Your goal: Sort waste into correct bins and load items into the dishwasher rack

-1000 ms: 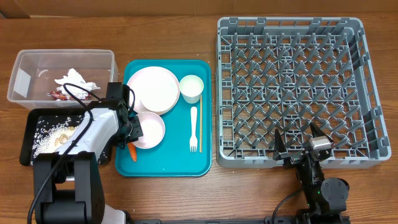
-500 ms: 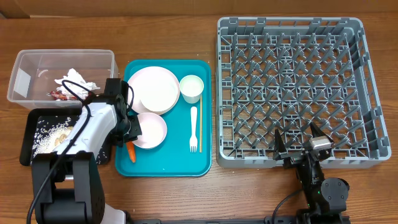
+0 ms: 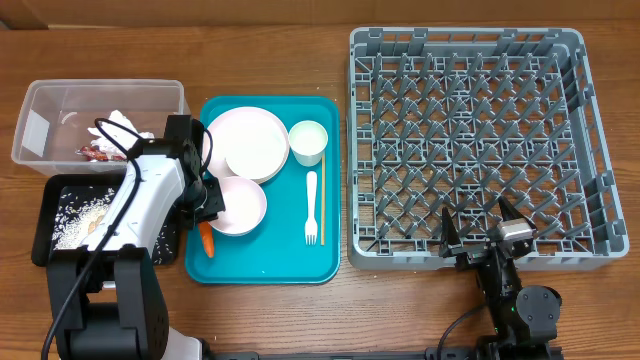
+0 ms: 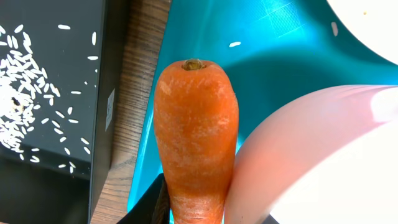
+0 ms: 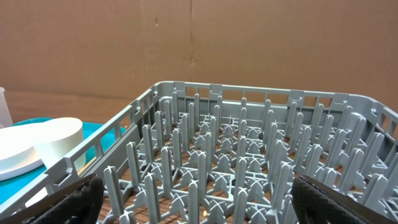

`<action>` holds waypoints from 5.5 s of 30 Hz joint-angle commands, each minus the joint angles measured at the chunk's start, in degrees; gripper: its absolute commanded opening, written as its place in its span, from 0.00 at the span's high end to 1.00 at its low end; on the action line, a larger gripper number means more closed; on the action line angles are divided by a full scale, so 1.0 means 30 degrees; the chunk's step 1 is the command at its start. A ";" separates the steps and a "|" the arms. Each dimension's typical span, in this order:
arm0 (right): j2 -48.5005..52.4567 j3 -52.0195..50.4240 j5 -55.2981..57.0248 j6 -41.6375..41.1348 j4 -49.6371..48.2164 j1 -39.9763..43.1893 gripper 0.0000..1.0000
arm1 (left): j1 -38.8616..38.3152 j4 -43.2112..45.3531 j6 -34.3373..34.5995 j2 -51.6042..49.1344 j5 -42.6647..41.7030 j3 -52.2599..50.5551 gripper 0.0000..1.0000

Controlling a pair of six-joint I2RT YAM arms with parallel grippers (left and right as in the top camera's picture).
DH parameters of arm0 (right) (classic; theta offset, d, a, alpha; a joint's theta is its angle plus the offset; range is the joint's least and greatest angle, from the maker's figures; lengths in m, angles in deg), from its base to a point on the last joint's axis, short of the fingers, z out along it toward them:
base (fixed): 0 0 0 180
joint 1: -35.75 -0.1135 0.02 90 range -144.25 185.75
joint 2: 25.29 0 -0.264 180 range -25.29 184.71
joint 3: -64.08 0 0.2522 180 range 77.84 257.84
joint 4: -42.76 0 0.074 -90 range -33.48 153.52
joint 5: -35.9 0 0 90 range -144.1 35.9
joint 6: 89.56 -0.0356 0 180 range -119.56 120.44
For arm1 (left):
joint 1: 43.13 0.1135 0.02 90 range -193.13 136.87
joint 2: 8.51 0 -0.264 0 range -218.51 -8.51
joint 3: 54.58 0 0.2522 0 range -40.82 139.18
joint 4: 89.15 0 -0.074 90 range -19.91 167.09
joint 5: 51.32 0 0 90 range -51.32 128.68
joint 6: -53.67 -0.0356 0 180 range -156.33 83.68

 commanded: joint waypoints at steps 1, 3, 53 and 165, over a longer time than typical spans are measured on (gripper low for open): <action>-0.0117 -0.0197 -0.0022 -0.0066 -0.0087 -0.0095 0.00 | 0.0066 -0.0022 -0.0423 0.0444 0.0233 0.0481 0.93; -0.0117 -0.0197 -0.0022 -0.0058 -0.0087 -0.0095 0.00 | 0.0066 0.0095 -0.0423 0.0444 0.0226 0.0474 0.92; -0.0117 -0.0197 -0.0022 -0.0058 -0.0087 -0.0095 0.00 | -0.1144 0.3708 -0.1297 0.0437 -0.2798 -0.2506 0.19; -0.0117 -0.0197 -0.0022 -0.0058 -0.0087 -0.0095 0.00 | -0.1035 0.5909 -0.0991 0.0539 -0.2098 -0.3730 0.59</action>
